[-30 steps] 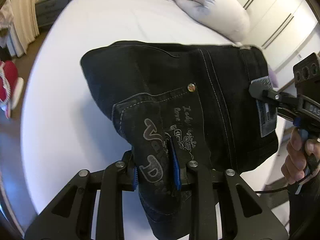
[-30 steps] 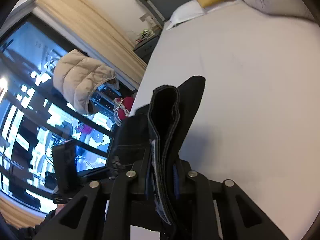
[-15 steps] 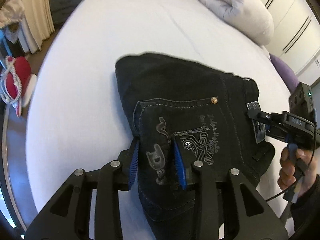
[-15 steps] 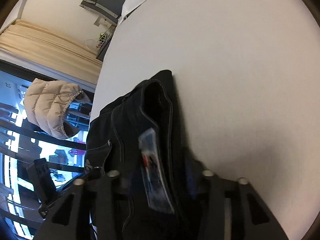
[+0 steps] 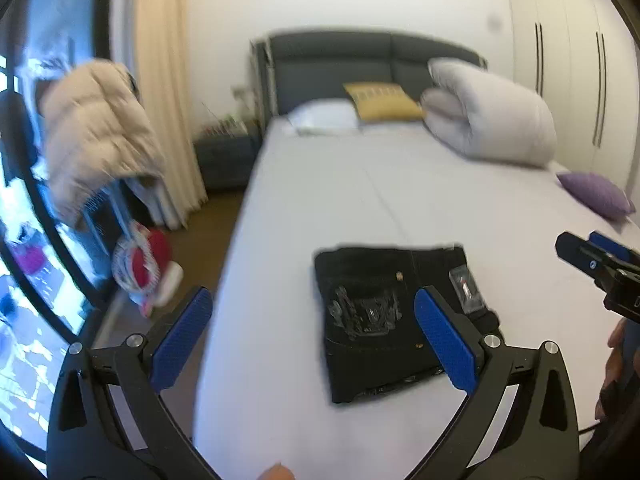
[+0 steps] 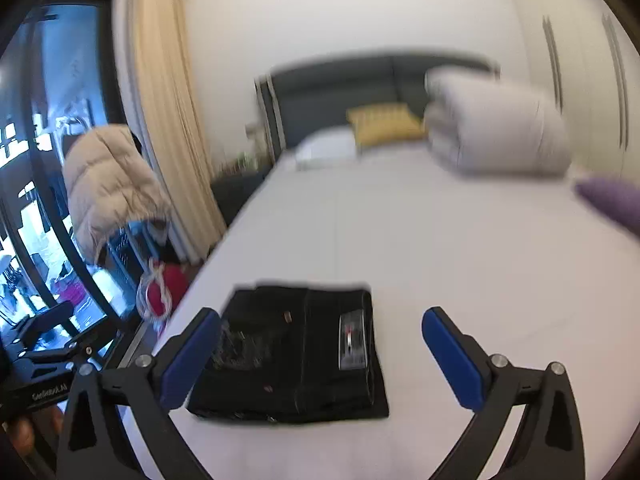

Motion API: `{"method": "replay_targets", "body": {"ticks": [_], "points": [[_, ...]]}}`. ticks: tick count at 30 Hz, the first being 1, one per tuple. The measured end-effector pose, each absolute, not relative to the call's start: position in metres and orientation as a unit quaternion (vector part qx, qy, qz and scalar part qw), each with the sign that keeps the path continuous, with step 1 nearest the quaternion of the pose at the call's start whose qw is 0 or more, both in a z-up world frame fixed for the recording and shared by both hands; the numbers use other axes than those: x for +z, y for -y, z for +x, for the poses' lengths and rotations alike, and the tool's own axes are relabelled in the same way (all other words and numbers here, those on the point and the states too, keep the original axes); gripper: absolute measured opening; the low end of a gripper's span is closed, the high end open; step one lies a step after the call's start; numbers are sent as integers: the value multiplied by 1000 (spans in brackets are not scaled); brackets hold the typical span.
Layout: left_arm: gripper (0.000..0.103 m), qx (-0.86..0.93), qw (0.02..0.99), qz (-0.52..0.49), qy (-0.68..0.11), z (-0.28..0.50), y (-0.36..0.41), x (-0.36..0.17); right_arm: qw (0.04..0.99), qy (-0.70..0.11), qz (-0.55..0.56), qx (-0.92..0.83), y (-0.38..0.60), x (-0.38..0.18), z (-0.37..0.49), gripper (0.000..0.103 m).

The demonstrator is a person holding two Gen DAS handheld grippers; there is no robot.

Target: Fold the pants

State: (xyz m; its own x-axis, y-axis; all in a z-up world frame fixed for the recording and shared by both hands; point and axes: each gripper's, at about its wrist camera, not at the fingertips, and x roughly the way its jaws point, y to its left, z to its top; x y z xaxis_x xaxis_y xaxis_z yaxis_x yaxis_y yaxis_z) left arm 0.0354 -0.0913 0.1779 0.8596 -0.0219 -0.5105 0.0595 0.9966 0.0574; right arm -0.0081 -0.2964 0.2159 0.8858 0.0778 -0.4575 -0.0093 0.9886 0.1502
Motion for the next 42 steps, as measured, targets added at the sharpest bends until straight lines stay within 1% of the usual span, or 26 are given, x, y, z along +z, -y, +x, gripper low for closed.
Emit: {"method": "replay_targets", "body": {"ticks": [3,5,10,14,17,19,24,33,42], "points": [[103,32,973,50,-224,-9,97,211,982,-182,51,23,285,248,-40,103],[103,66,972,82,-211,-29,101,228,984,-169,51,21,283,265,-55,103],[103,46,967,71,-241,-59,97,248,986,-162,41,8,276,294,-81,103],[103,40,958,59,-278,-67,95,253,983,-183,19,-14,262,300,-95,103],[103,33,950,46,-308,-61,99,241,979,-202,11,-15,257,294,-100,103],[103,25,944,38,-326,-44,102,222,976,-219,5,-18,255,286,-99,103],[103,19,934,28,-357,-27,108,197,966,-255,14,-26,255,272,-96,103],[103,23,926,20,-376,-3,111,171,957,-289,14,-31,256,259,-87,103],[103,24,922,18,-385,6,109,161,952,-305,9,-26,253,251,-81,103]]}}
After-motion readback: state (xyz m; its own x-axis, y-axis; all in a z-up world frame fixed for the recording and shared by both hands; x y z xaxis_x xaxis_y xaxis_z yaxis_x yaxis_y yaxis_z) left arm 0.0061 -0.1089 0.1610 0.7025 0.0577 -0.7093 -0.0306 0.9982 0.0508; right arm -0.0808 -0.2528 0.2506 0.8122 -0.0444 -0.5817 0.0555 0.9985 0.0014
